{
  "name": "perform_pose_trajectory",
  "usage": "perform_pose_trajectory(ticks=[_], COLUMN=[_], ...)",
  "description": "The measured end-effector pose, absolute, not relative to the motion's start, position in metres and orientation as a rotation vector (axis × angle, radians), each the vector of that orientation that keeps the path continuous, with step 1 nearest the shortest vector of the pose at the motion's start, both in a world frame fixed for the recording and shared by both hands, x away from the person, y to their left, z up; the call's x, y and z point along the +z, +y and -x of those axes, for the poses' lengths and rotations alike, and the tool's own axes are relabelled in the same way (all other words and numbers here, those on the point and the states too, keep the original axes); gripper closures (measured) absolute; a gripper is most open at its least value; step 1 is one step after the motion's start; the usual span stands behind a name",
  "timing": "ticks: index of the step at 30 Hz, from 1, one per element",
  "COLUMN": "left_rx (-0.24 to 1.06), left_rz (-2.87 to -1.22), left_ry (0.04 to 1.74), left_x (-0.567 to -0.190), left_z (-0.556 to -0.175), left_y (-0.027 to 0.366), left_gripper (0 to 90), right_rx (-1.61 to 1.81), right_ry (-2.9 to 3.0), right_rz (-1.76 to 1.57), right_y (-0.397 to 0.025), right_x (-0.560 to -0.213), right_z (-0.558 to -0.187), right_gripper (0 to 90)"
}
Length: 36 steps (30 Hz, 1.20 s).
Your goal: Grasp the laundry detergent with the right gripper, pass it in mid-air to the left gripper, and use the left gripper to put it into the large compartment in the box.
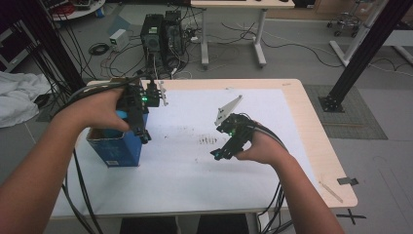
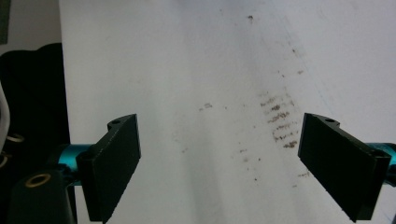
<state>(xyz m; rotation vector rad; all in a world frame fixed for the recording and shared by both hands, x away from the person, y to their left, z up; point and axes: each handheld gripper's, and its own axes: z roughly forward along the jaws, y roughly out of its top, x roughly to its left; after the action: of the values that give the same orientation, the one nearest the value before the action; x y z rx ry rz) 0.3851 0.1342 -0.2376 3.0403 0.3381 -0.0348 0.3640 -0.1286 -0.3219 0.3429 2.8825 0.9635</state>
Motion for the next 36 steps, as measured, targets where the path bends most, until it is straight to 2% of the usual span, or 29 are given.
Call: perform_pose_trajectory(ticks=[2, 3, 8, 16, 36], left_rx=[-0.035, -0.050, -0.062, -0.080, -0.088], left_rz=[-3.040, -3.054, -3.077, -3.081, -3.071], left_ry=[0.338, 0.297, 0.263, 0.258, 0.208], left_x=[-0.238, -0.252, -0.273, -0.290, -0.298], left_z=[-0.385, -0.386, -0.389, -0.393, -0.393], left_y=[0.134, 0.125, 0.115, 0.110, 0.100], left_gripper=[1.7, 1.7, 1.7, 1.7, 1.7], right_rx=[0.950, 0.950, 0.809, 0.728, 0.600], right_ry=[2.889, 2.889, 2.943, 2.985, 3.012], right_rz=[-0.344, -0.344, -0.337, -0.334, -0.354], right_y=[-0.129, -0.129, -0.128, -0.124, -0.131], right_x=[-0.323, -0.323, -0.330, -0.340, -0.344], right_z=[-0.365, -0.365, -0.372, -0.377, -0.381], right_gripper=[12.2, 12.3, 12.3, 12.3, 12.2])
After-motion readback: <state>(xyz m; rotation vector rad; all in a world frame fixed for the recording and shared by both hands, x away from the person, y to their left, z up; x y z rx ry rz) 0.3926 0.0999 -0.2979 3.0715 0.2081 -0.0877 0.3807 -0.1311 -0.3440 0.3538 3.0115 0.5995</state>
